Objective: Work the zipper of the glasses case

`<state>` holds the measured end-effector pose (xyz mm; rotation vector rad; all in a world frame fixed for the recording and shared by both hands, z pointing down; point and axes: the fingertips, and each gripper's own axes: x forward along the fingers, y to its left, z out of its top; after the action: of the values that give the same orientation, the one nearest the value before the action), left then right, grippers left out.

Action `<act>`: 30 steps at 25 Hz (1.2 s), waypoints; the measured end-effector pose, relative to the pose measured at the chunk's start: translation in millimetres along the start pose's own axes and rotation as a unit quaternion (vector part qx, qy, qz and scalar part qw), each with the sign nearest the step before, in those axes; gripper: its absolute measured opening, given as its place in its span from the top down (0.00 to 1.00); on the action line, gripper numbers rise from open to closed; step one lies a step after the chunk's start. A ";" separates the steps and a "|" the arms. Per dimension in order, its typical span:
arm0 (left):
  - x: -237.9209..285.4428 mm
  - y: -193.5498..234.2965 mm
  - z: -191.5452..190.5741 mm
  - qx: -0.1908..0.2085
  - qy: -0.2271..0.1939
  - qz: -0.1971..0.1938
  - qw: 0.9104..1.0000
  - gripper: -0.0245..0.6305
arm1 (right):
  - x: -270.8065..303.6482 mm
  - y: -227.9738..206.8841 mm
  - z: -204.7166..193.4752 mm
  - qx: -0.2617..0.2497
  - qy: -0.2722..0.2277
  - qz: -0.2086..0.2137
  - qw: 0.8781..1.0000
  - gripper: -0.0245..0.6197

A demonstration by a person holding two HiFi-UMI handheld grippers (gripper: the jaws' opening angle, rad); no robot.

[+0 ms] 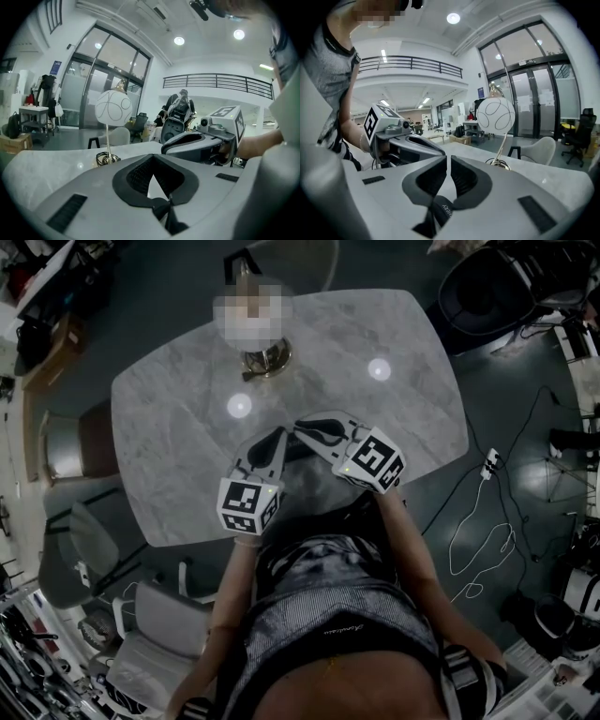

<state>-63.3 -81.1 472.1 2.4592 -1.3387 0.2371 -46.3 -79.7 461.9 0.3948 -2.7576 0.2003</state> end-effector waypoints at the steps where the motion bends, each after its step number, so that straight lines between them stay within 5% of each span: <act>1: -0.9 -0.7 4.8 0.001 -0.006 0.001 1.000 0.95 | -2.3 0.2 4.5 -0.001 -0.009 0.001 1.000 0.84; 12: -7.9 -15.8 42.0 0.010 -0.054 -0.009 0.998 0.95 | -22.0 5.0 44.5 0.013 -0.095 0.004 0.995 0.84; 30: -10.2 -20.4 54.8 0.004 -0.062 -0.003 0.998 0.95 | -29.7 4.5 51.7 0.010 -0.096 -0.004 0.995 0.85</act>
<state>-52.4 -82.7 413.7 2.5201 -1.3829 0.0901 -37.2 -77.7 402.8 0.4506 -2.9433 0.1977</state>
